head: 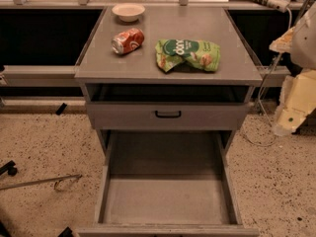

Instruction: Place green rice chip bag into middle drawer

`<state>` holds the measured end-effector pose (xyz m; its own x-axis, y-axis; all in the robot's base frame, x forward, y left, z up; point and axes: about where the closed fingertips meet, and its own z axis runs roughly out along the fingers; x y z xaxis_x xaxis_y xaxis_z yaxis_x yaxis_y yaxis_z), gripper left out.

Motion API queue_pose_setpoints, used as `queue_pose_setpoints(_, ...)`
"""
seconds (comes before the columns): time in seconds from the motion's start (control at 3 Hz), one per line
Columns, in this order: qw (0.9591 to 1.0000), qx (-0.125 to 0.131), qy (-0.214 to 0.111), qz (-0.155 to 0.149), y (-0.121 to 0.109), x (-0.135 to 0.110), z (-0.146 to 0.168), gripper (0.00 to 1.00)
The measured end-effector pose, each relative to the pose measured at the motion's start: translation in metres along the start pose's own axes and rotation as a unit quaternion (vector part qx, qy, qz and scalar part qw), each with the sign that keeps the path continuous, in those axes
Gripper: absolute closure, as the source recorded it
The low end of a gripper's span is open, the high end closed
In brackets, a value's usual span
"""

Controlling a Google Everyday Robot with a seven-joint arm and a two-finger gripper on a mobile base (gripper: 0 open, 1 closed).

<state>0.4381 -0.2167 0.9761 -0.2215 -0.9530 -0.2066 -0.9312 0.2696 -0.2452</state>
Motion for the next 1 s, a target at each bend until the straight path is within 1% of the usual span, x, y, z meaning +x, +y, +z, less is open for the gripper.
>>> queue_pose_setpoints(0.33,1.0,0.0,0.0,0.0,0.0,0.0,0.0,0.0)
queue_pose_setpoints(0.67,0.9998,0.018,-0.001,0.0,-0.006,-0.002,0.003,0.0)
queue_pose_setpoints(1.0,0.9971,0.075,-0.013,-0.008,-0.046,-0.019,0.007,0.0)
